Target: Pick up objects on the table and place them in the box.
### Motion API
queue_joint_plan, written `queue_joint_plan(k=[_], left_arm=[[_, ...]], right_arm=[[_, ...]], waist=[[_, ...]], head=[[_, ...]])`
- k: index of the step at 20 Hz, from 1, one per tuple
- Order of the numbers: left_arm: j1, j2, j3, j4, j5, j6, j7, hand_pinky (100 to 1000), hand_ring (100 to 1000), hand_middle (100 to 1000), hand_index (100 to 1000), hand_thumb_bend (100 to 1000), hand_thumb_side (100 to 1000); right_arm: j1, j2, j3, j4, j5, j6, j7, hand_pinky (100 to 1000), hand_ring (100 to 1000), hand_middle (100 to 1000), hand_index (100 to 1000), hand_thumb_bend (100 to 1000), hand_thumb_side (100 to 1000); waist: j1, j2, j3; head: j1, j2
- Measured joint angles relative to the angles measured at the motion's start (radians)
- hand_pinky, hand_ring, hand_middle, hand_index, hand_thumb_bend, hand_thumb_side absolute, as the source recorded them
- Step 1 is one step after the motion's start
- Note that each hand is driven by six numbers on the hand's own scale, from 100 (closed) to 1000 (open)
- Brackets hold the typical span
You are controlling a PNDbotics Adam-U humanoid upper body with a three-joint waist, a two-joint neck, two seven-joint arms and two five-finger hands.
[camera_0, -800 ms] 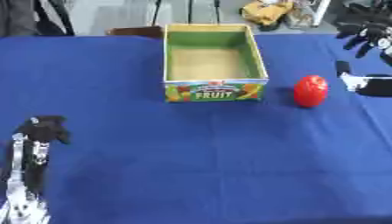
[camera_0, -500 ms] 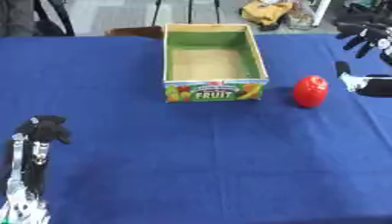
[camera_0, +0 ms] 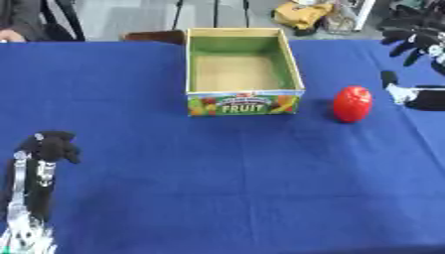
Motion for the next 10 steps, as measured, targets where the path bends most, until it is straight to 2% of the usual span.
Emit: queue_joint_plan(k=[3, 5, 8, 10], left_arm=[[0.001, 0.0, 0.0, 0.002, 0.0, 0.0, 0.0, 570, 350, 391, 557, 952, 812], [0.001, 0.0, 0.0, 0.002, 0.0, 0.0, 0.0, 570, 350, 391, 557, 951, 812], [0.002, 0.001, 0.0, 0.003, 0.0, 0.0, -0.001, 570, 350, 390, 557, 951, 812], [0.003, 0.001, 0.0, 0.003, 0.0, 0.001, -0.002, 570, 350, 391, 557, 951, 812]], right_arm=[[-0.021, -0.034, 0.018, 0.039, 0.0, -0.011, 0.005, 606, 747, 825, 978, 113, 452], [-0.039, -0.054, 0.03, 0.077, 0.002, -0.022, 0.007, 622, 758, 834, 981, 198, 552], [-0.07, -0.083, 0.052, 0.142, 0.007, -0.046, 0.013, 654, 784, 852, 985, 283, 612], [-0.097, -0.098, 0.071, 0.192, 0.017, -0.064, 0.023, 669, 796, 859, 987, 308, 649]], waist=[[-0.003, -0.001, 0.001], [-0.005, -0.004, 0.001], [-0.006, -0.009, 0.002], [-0.007, -0.011, 0.003]], head=[[0.0, 0.0], [-0.001, 0.0], [-0.001, 0.0], [-0.002, 0.001]])
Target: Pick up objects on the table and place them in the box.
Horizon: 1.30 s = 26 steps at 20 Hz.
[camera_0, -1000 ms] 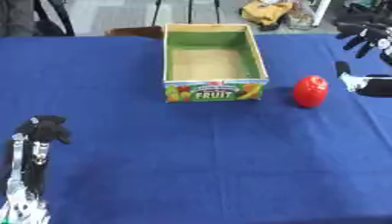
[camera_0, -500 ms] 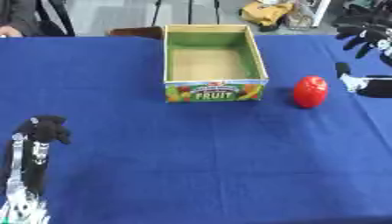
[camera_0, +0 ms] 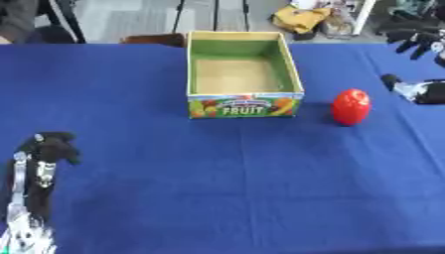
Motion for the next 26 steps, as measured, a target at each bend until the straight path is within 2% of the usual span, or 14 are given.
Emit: queue_joint_plan(k=[3, 15, 26], left_arm=[[0.002, 0.0, -0.001, 0.0, 0.0, 0.0, -0.001, 570, 350, 390, 557, 951, 812], [0.007, 0.001, -0.001, 0.0, 0.0, 0.001, -0.007, 569, 349, 390, 557, 953, 812], [0.007, 0.001, -0.002, 0.0, 0.0, 0.002, -0.008, 568, 348, 389, 556, 954, 814]], right_arm=[[-0.042, -0.013, 0.028, 0.072, 0.015, -0.026, 0.02, 682, 809, 865, 989, 346, 705], [-0.186, -0.012, 0.096, 0.301, 0.123, -0.09, 0.056, 691, 814, 869, 991, 361, 754], [-0.256, 0.052, 0.102, 0.476, 0.187, -0.108, 0.077, 675, 798, 861, 988, 289, 810]], waist=[[-0.002, -0.004, 0.002], [0.002, -0.011, 0.018], [0.002, -0.011, 0.031]], head=[[-0.002, 0.0], [-0.017, 0.001], [-0.022, 0.001]])
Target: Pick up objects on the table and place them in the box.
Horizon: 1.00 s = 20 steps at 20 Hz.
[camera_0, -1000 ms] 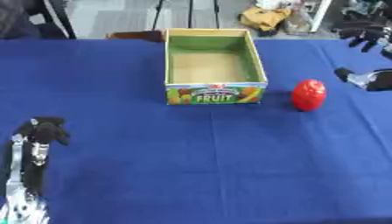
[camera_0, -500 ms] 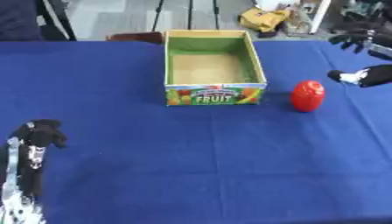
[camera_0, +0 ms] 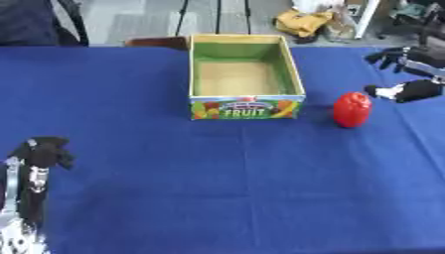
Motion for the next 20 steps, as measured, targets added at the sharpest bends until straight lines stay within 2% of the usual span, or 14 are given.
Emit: queue_joint_plan(k=[20], left_arm=[[0.0, 0.0, 0.0, 0.0, 0.0, 0.0, 0.0, 568, 347, 388, 555, 953, 816]], right_arm=[[-0.01, 0.062, -0.001, 0.113, 0.045, -0.011, 0.01, 676, 796, 858, 987, 236, 914]], waist=[[0.005, 0.009, 0.011]], head=[[-0.002, 0.0]])
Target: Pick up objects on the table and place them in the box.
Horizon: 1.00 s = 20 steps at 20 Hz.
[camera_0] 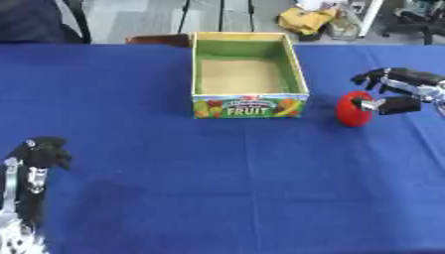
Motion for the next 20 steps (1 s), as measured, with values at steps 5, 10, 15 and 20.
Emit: queue_joint_plan(k=[5, 10, 15, 20], left_arm=[[0.0, 0.0, 0.0, 0.0, 0.0, 0.0, 0.0, 569, 346, 387, 555, 953, 816], [0.0, 0.0, 0.0, 0.0, 0.0, 0.0, 0.0, 569, 346, 387, 555, 954, 816], [0.0, 0.0, 0.0, 0.0, 0.0, 0.001, -0.001, 569, 346, 386, 555, 954, 816], [0.0, 0.0, 0.0, 0.0, 0.0, 0.001, -0.001, 569, 346, 386, 554, 953, 817]], right_arm=[[0.003, 0.01, 0.0, 0.014, 0.004, -0.001, 0.009, 677, 796, 859, 988, 229, 931], [0.004, 0.016, 0.0, 0.024, 0.007, 0.001, 0.018, 676, 796, 859, 988, 224, 944], [0.004, 0.024, -0.001, 0.027, 0.007, 0.001, 0.029, 674, 796, 862, 991, 224, 954], [0.003, 0.025, -0.001, 0.028, 0.01, -0.001, 0.046, 667, 792, 863, 994, 181, 855]], waist=[[0.003, 0.001, 0.0], [0.006, 0.001, -0.001], [0.007, 0.001, -0.002], [0.007, 0.0, -0.002]], head=[[0.0, 0.0], [0.0, 0.0], [0.0, 0.0], [0.0, 0.0]])
